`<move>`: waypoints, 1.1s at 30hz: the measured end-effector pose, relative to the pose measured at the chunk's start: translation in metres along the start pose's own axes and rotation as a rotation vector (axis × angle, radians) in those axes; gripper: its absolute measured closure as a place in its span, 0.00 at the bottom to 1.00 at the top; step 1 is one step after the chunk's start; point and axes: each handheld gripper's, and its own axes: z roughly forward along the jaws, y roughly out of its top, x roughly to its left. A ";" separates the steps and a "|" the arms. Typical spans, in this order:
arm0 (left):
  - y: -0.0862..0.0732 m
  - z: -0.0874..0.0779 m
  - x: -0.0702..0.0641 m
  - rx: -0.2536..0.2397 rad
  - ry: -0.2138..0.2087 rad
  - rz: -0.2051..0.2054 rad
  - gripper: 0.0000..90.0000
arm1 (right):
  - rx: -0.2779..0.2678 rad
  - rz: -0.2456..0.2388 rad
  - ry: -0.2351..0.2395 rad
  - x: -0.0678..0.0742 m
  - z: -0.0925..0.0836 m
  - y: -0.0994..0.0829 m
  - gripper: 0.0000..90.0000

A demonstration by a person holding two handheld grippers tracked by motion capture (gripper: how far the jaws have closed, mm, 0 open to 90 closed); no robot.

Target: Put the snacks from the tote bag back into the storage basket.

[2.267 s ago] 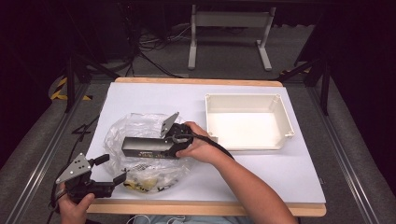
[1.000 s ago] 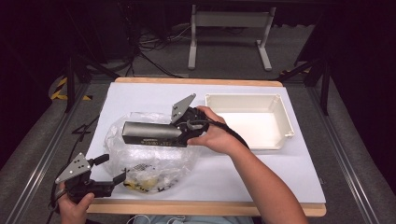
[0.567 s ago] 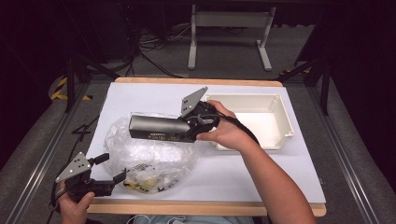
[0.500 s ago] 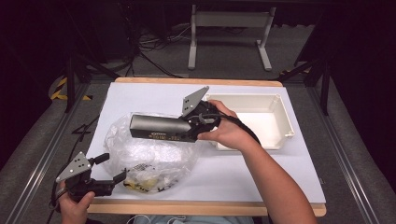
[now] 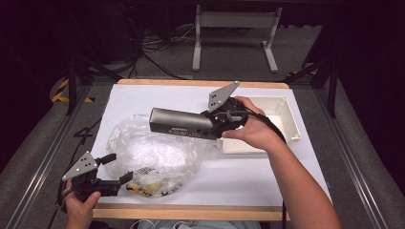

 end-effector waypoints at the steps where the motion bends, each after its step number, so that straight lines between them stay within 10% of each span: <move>1: 0.000 0.000 0.000 0.000 -0.001 -0.001 0.09 | 0.005 0.002 -0.005 -0.001 -0.003 -0.002 0.48; 33: -0.005 -0.007 -0.001 0.003 0.033 -0.020 0.09 | 0.035 0.030 -0.096 -0.033 -0.081 -0.054 0.48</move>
